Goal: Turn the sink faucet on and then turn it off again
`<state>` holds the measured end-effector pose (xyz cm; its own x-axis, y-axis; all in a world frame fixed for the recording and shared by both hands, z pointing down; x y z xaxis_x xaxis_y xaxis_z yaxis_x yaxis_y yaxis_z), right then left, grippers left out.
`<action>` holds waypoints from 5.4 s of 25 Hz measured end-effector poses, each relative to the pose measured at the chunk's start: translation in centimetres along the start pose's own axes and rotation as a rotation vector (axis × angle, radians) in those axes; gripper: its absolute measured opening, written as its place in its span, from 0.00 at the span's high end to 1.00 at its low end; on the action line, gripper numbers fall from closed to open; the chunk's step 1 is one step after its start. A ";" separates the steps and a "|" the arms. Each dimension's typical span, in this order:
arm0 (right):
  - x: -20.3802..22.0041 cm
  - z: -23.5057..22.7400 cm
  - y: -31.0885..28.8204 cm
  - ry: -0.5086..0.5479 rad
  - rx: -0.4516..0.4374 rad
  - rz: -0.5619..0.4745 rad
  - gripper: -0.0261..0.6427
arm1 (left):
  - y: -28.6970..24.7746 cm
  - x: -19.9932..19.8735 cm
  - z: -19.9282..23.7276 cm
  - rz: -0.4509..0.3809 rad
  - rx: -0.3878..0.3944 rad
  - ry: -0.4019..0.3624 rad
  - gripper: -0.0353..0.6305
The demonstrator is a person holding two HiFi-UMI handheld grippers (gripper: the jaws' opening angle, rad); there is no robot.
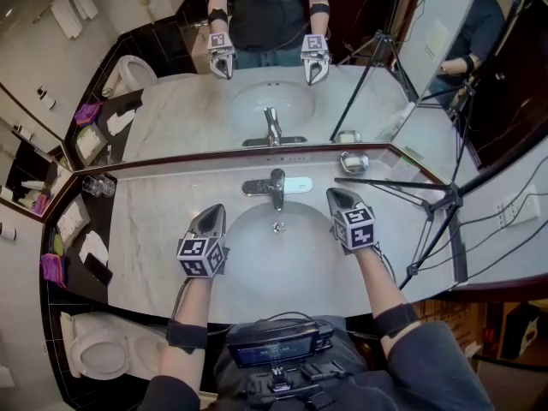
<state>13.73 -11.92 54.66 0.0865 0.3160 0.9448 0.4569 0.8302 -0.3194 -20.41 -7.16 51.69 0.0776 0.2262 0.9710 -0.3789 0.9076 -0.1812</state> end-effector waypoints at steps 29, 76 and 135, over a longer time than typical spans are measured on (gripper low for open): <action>3.9 -1.9 3.7 -0.155 0.052 0.023 0.93 | -5.2 1.1 -4.4 0.135 0.263 -0.352 0.68; 6.3 -4.2 1.5 -0.134 0.085 0.124 0.93 | -17.2 10.5 -8.8 0.296 0.567 -1.163 0.73; 1.9 0.3 0.5 -0.071 -0.058 0.046 0.94 | -5.6 2.2 -8.2 0.187 0.321 -0.645 0.95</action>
<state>13.82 -10.79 56.29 0.0465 0.3871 0.9209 0.5045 0.7865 -0.3561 -10.52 -8.88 53.57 -0.5341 0.0238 0.8451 -0.5912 0.7040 -0.3935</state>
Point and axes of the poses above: the fingertips, and each gripper's own axes: y backward along the fingers, z to its left, x out of its underside, the point moved 5 cm from there along y, backward along the fingers, and after that the axes turned 10 degrees about -z, right-handed, at the moved point
